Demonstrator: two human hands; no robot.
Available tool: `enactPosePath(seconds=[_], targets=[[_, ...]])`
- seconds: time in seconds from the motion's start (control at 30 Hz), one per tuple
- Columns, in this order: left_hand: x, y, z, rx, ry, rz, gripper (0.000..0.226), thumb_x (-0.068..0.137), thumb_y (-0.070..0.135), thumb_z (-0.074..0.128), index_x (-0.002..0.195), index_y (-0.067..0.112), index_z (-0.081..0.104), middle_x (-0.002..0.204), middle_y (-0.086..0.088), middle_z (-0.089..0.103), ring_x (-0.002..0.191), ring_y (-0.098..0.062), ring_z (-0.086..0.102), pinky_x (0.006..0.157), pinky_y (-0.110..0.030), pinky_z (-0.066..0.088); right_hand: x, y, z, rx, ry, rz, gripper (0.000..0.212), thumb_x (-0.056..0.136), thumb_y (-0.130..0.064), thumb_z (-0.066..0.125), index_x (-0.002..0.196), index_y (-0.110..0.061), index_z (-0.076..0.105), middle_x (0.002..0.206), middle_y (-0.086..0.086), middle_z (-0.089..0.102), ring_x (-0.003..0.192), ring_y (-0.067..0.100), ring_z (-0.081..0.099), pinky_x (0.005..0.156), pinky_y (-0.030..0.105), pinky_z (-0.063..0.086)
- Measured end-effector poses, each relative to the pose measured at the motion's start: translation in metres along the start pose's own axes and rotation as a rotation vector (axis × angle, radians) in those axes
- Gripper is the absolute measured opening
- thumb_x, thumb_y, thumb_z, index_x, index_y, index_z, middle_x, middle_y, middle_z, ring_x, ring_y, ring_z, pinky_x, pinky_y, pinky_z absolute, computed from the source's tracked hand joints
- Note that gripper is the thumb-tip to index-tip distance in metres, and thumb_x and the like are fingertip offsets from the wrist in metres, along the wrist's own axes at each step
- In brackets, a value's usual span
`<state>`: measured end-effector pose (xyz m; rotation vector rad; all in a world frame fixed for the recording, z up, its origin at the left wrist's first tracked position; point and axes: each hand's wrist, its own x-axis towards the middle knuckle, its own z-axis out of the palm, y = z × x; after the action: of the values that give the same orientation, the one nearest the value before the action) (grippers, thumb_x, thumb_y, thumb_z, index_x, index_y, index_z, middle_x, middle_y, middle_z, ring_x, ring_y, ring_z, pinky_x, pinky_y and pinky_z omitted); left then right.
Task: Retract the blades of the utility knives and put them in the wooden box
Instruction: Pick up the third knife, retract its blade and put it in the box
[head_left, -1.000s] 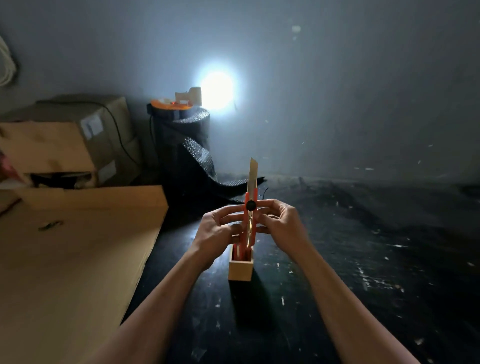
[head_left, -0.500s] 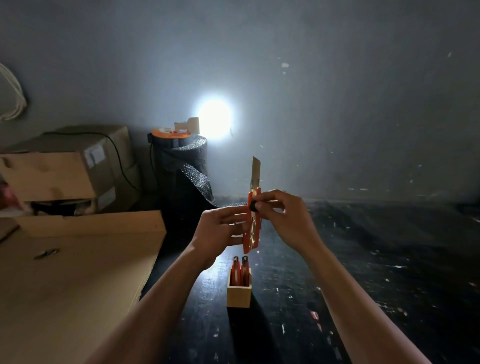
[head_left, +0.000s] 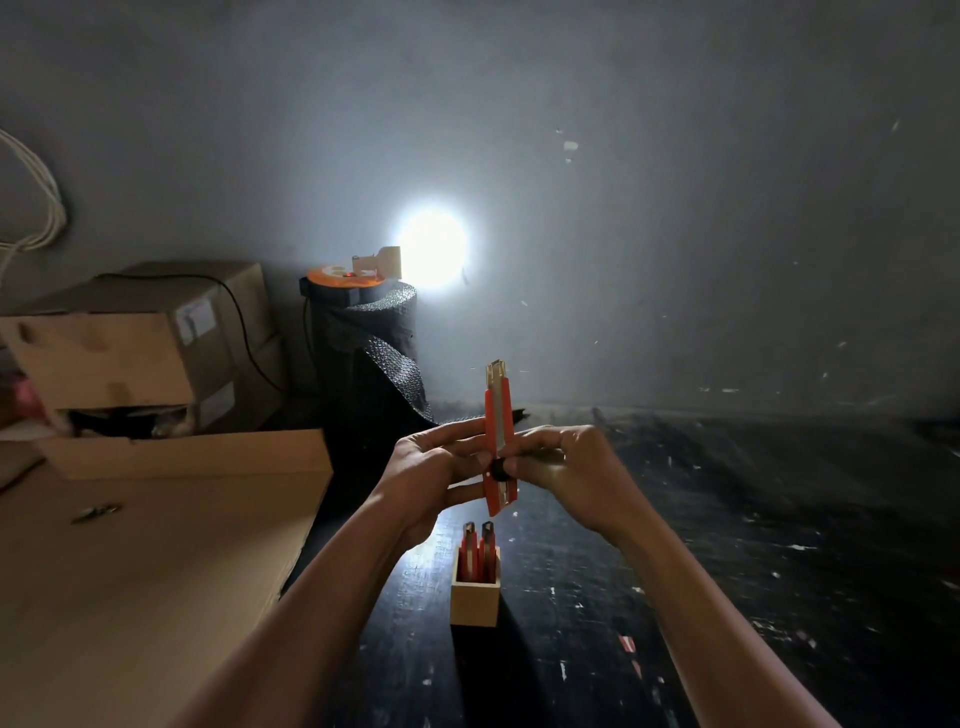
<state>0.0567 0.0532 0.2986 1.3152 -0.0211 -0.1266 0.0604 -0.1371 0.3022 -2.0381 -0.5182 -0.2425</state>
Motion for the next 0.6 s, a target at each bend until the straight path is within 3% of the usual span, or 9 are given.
enactPosePath(seconds=[0.2,0.33,0.43,0.53,0.6], targets=[[0.000,0.003,0.003,0.034,0.029,0.055,0.036,0.088,-0.015,0.065,0.107,0.012,0.079,0.103,-0.013,0.083,0.094,-0.033,0.080,0.080,-0.048,0.064,-0.006,0.002,0.006,-0.021,0.011,-0.004,0.013,0.090,-0.011,0.074,0.102,-0.014,0.079,0.094,-0.009,0.078,0.087,-0.001,0.075,0.086,0.015,0.058],[0.005,0.007,0.002,0.064,0.042,0.125,0.042,0.088,-0.014,0.064,0.122,0.009,0.075,0.110,-0.014,0.081,0.100,-0.035,0.078,0.086,-0.049,0.063,-0.010,0.000,0.014,0.038,0.097,-0.009,0.016,0.088,-0.023,0.078,0.098,-0.034,0.071,0.094,-0.024,0.073,0.090,-0.011,0.070,0.077,0.005,0.053],[0.005,0.011,0.003,0.103,0.016,0.159,0.043,0.089,-0.015,0.063,0.120,0.011,0.077,0.110,-0.013,0.081,0.100,-0.032,0.079,0.083,-0.045,0.063,-0.010,-0.001,0.020,0.005,0.110,-0.011,0.020,0.086,-0.033,0.078,0.100,-0.044,0.069,0.097,-0.030,0.073,0.098,-0.008,0.070,0.086,0.014,0.052],[0.005,0.009,0.002,0.126,0.020,0.167,0.043,0.089,-0.015,0.062,0.121,0.010,0.076,0.109,-0.013,0.081,0.099,-0.032,0.079,0.084,-0.045,0.063,-0.010,-0.002,0.020,-0.015,0.092,-0.021,0.028,0.091,-0.026,0.074,0.100,-0.052,0.066,0.093,-0.040,0.069,0.096,-0.016,0.067,0.083,0.009,0.048],[0.005,0.007,0.000,0.133,0.022,0.174,0.042,0.090,-0.013,0.063,0.121,0.011,0.076,0.110,-0.014,0.081,0.100,-0.034,0.079,0.087,-0.049,0.062,-0.012,-0.001,0.019,0.040,0.116,-0.016,0.030,0.090,-0.022,0.076,0.103,-0.046,0.064,0.090,-0.041,0.068,0.092,-0.017,0.067,0.075,0.004,0.049]])
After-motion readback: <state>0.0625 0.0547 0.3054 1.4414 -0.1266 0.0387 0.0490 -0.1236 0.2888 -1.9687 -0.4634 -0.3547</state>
